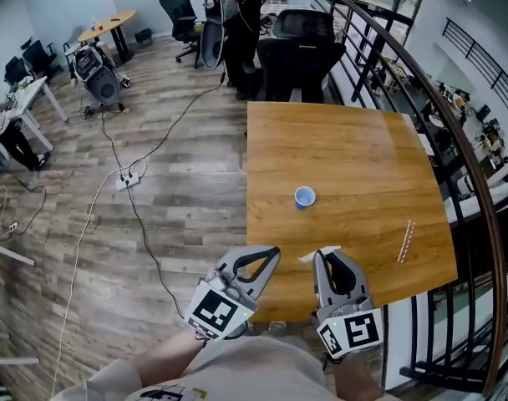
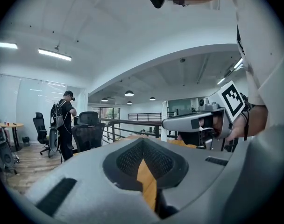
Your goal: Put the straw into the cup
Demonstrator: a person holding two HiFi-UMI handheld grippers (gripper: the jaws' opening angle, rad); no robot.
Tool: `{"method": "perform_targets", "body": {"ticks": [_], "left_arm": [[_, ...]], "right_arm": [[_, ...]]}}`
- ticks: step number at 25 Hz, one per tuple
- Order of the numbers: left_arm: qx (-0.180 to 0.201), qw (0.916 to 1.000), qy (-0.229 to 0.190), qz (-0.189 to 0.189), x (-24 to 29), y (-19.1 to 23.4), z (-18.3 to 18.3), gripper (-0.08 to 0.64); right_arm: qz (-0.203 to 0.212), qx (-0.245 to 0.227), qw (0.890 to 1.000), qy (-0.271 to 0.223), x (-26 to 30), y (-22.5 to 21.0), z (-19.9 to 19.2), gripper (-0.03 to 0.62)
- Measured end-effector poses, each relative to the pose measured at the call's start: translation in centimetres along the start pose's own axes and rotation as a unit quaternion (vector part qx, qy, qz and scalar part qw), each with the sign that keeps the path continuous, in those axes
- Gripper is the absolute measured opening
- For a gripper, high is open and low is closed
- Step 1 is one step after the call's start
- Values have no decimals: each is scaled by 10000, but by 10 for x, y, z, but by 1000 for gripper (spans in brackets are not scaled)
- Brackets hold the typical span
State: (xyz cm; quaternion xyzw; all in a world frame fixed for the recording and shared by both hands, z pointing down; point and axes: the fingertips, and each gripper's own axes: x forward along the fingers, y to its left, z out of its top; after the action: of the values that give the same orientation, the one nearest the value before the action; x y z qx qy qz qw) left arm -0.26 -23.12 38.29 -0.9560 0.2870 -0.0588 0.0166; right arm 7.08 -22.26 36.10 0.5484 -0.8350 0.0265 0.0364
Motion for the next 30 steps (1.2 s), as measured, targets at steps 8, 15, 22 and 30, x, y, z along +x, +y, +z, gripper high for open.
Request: {"method": "perform_targets", "body": {"ticks": [8,15,22,30], "left_arm": [[-48,9998,146,140,13,-2,-11,13],[-12,9996,234,161,36,4,-16,12],[-179,9996,160,117,72,30,-13,13],[-59,9997,195,144,116,64,-19,14]], "right_arm": [[187,227,9995,77,8,-17,-12,52],[97,478,9988,8,28,-50,-12,52],[-40,136,9998,-138,62,-77,-3,52],[20,122,9998,-168,109,-99,-5,52]]}}
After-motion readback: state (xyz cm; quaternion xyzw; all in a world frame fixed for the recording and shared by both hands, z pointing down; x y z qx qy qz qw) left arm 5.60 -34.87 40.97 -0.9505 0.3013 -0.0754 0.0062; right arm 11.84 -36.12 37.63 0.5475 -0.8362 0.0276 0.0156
